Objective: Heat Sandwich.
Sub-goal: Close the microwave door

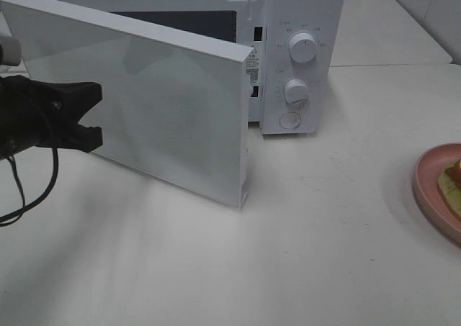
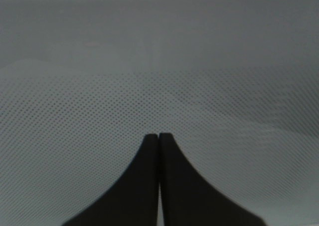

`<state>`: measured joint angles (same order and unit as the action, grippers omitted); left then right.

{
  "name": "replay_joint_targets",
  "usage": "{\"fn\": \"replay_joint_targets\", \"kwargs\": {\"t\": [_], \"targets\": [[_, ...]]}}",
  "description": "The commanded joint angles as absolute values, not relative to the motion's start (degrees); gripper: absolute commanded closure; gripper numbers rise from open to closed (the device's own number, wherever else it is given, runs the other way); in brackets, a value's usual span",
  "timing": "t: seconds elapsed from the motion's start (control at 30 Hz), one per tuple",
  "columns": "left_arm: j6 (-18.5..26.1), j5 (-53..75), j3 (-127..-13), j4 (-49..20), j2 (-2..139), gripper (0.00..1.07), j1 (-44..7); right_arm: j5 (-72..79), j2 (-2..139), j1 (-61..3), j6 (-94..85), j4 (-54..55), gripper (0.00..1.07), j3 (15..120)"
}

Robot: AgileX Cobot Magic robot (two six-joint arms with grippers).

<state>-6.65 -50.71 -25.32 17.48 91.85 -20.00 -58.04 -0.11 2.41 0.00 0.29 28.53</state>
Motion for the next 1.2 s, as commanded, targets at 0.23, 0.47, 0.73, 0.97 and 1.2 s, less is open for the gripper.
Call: {"fn": "replay_joint_targets", "kwargs": {"t": [0.23, 0.47, 0.73, 0.97, 1.2], "targets": [[-2.35, -49.90, -31.57, 5.67, 95.86, 1.07, -28.30, -57.12, -1.83, 2.64, -0.57, 0.63, 0.32, 28.36], [0.80, -47.90, -38.79, -0.69, 100.38, 1.07, -33.17, -57.12, -1.83, 2.64, -0.57, 0.63, 0.32, 28.36], [5.44, -45.26, -48.99, -9.45, 106.63, 1.07, -37.82, -57.12, -1.83, 2.64, -0.57, 0.63, 0.32, 28.36], [7.79, -42.28, -56.84, -12.55, 110.92, 1.07, -39.08, -57.12, -1.83, 2.64, -0.57, 0.63, 0.32, 28.36], [9.28, -39.02, -63.31, -14.04, 114.65, 1.07, -39.08, -57.12, -1.83, 2.64, -0.57, 0.63, 0.32, 28.36]]}}
